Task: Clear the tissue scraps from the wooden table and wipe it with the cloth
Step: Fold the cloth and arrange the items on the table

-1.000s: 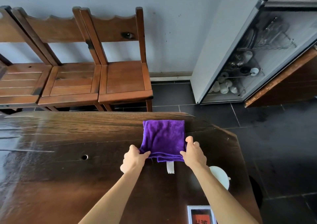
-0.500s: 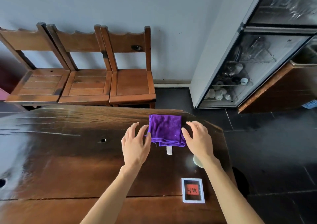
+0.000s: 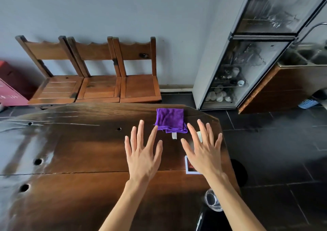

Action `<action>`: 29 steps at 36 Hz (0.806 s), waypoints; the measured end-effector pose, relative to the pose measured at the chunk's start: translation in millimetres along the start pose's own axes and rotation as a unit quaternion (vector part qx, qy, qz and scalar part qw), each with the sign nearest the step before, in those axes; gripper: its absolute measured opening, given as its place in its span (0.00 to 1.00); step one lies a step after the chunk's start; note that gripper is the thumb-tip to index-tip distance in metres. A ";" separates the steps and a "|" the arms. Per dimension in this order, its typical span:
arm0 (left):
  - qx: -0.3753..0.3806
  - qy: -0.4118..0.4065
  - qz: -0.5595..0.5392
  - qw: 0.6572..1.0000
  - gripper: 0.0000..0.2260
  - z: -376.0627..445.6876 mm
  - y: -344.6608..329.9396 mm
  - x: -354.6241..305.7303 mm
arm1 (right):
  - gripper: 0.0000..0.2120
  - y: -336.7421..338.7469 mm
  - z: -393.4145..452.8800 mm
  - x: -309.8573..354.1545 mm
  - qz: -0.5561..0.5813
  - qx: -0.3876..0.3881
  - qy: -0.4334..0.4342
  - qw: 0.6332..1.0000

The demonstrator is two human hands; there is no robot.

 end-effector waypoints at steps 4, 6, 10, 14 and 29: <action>0.000 -0.009 0.001 1.000 0.25 -42.5 21.2 -1.2 | 0.30 14.3 -40.7 14.7 -0.005 -0.001 -0.001 1.000; 0.002 -0.011 0.007 1.000 0.25 -62.2 32.0 1.2 | 0.30 18.9 -62.1 22.0 -0.008 -0.004 -0.003 1.000; 0.012 -0.010 0.005 1.000 0.26 -101.8 51.9 7.9 | 0.30 28.3 -106.5 38.9 0.008 -0.025 -0.008 1.000; 0.015 -0.018 -0.005 1.000 0.26 -140.5 70.7 13.9 | 0.30 31.0 -148.9 52.7 0.015 -0.029 -0.018 0.999; 0.057 -0.054 -0.056 0.995 0.26 -285.9 112.2 31.6 | 0.31 31.8 -321.0 77.3 0.005 -0.037 -0.087 0.996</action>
Point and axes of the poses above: each hand's wrist, its own z-axis towards the middle knuckle, its own y-axis out of the back of the hand, x = y × z, the point moved 3 cm from there along z, towards the middle knuckle, and after that the axes turned 2 degrees about -z, right-handed, at the moved point
